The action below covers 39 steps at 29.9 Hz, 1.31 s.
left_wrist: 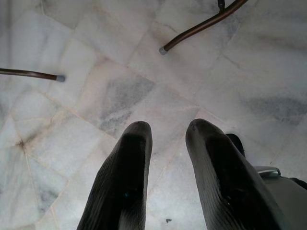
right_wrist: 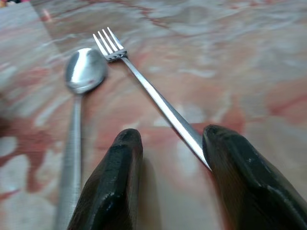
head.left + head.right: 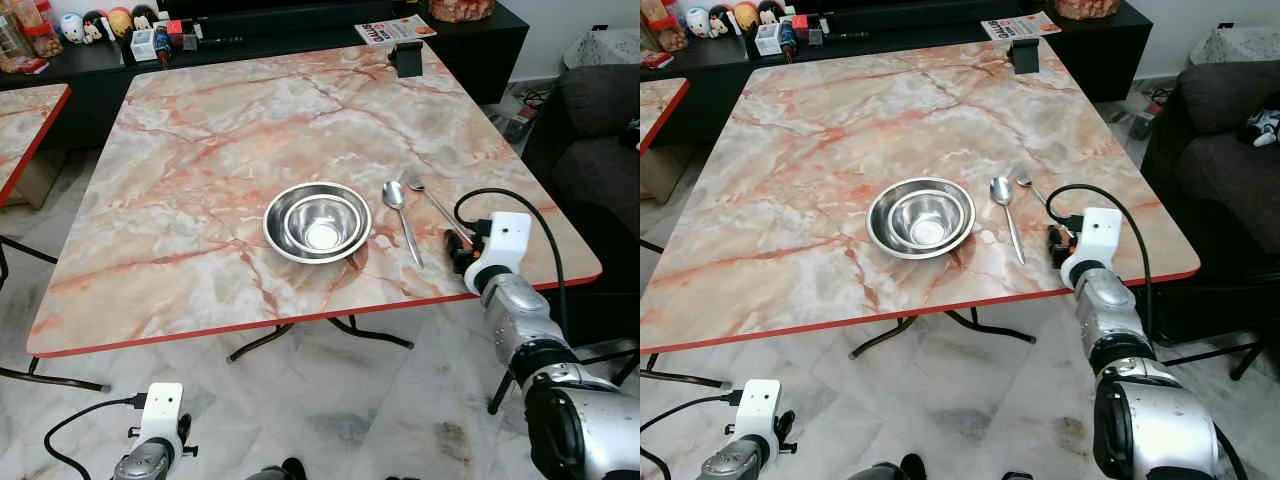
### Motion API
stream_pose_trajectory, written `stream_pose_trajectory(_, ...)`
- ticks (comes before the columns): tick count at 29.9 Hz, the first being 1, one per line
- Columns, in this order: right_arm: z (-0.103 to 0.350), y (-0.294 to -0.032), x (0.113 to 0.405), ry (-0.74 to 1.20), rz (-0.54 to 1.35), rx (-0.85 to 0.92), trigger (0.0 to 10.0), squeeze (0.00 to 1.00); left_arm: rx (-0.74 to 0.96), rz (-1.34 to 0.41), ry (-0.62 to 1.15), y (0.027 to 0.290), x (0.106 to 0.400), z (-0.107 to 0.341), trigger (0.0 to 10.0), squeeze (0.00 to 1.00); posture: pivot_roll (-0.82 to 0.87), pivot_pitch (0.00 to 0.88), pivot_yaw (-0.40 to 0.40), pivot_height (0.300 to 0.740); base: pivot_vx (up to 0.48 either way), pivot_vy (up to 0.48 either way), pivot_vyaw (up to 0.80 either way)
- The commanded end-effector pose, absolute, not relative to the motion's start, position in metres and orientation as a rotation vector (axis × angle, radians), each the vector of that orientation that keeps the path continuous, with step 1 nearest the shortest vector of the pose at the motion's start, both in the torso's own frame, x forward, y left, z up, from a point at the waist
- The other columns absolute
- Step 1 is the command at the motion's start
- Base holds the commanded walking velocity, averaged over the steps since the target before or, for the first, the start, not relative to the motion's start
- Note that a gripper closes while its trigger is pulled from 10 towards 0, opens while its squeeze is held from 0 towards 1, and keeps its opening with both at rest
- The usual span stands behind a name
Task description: Setting the table
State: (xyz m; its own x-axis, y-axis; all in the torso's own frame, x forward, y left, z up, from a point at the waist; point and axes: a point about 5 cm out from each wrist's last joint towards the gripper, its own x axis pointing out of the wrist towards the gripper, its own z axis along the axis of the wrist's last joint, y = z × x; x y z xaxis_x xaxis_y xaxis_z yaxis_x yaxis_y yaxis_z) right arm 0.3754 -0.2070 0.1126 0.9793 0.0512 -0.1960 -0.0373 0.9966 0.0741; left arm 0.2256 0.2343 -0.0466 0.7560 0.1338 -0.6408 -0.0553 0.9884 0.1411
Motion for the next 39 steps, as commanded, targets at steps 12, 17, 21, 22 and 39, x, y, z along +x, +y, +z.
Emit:
stream_pose_trajectory(12,0.109,-0.185,0.375,0.181,0.102,0.055,10.0,0.00,0.089,0.134,0.725,0.233,0.220,-0.051,10.0,0.00,0.07,0.144,0.046,0.740,0.000,0.000,0.00)
stream_pose_trajectory(17,0.102,-0.199,0.370,0.205,0.024,0.037,10.0,0.00,0.086,0.132,0.730,0.233,0.219,-0.052,10.0,0.00,0.07,0.143,0.047,0.740,0.000,0.000,0.00)
stream_pose_trajectory(21,0.100,-0.204,0.368,0.208,-0.001,0.021,10.0,0.00,0.087,0.134,0.729,0.234,0.219,-0.051,10.0,0.00,0.07,0.142,0.046,0.740,0.000,0.000,0.00)
stream_pose_trajectory(22,0.099,-0.208,0.367,0.211,-0.025,0.031,10.0,0.00,0.087,0.136,0.728,0.235,0.219,-0.051,10.0,0.00,0.07,0.142,0.046,0.740,0.000,0.000,0.00)
stream_pose_trajectory(39,0.078,-0.204,0.352,0.223,-0.124,0.102,10.0,0.00,0.089,0.135,0.728,0.236,0.220,-0.050,10.0,0.00,0.05,0.143,0.048,0.740,0.000,0.000,0.00)
